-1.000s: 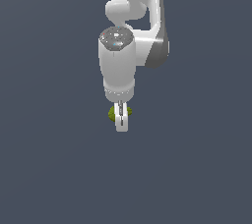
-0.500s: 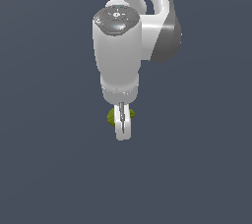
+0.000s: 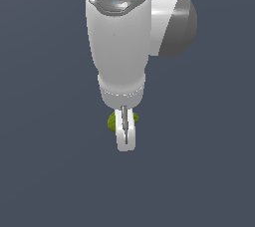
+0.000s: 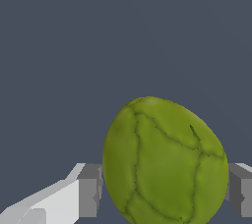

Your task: Pick up the object and move it to a goal position.

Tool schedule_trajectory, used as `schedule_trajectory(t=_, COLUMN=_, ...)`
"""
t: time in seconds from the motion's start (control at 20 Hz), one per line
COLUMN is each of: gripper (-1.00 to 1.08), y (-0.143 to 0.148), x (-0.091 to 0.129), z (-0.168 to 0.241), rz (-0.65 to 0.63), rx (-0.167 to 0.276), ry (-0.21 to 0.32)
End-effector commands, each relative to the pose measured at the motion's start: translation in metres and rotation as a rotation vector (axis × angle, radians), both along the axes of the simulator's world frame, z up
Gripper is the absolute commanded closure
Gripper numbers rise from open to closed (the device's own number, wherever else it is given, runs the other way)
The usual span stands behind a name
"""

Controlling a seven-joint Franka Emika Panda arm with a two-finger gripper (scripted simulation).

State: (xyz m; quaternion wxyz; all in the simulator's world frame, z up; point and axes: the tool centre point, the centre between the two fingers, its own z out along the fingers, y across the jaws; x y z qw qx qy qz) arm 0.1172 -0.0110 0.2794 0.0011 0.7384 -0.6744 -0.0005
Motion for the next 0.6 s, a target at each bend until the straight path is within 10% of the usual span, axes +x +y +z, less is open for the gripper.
schedule_trajectory(t=0.0, gripper=1.08, y=0.001, x=0.006, z=0.008, rz=0.000, rx=0.000, ry=-0.002)
schedule_trajectory(t=0.55, gripper=1.08, y=0.002, x=0.018, z=0.020, rz=0.000, rx=0.001, ry=-0.002)
